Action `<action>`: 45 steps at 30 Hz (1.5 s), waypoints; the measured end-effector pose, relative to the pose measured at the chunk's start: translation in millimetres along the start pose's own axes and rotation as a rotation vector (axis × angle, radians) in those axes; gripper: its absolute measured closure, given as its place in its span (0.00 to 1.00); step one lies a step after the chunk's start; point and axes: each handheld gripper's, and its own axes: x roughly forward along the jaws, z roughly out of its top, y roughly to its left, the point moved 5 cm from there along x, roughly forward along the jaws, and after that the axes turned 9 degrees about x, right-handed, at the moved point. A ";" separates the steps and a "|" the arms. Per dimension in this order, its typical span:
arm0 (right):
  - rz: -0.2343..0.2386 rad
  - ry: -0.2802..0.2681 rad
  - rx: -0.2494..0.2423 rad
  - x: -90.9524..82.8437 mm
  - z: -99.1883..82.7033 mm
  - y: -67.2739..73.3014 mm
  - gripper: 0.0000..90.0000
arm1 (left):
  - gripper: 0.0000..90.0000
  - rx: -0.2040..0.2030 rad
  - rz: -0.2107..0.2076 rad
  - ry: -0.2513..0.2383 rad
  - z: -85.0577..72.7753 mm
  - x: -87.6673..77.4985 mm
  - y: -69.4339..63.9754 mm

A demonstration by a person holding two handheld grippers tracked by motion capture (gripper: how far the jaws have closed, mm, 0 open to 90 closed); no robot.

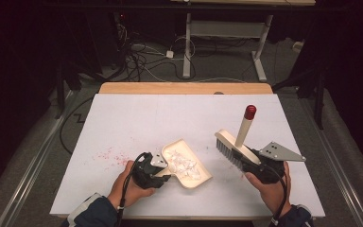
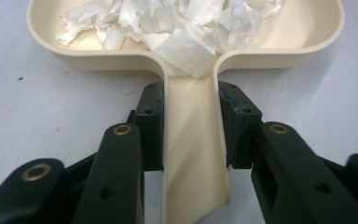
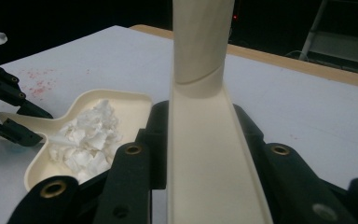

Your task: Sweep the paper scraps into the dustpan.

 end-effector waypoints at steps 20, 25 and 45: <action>0.018 0.051 -0.010 -1.5 -3.0 -7.6 0.75 | 0.71 -0.114 0.075 -0.009 -31.8 -23.8 32.3; 0.023 0.079 -0.015 -4.3 -5.9 -11.5 0.75 | 0.71 -0.151 0.093 -0.011 -42.7 -29.9 41.7; 0.123 0.171 -0.028 -3.4 -12.1 -0.5 0.75 | 0.71 -0.285 0.174 -0.025 -86.1 -51.7 67.5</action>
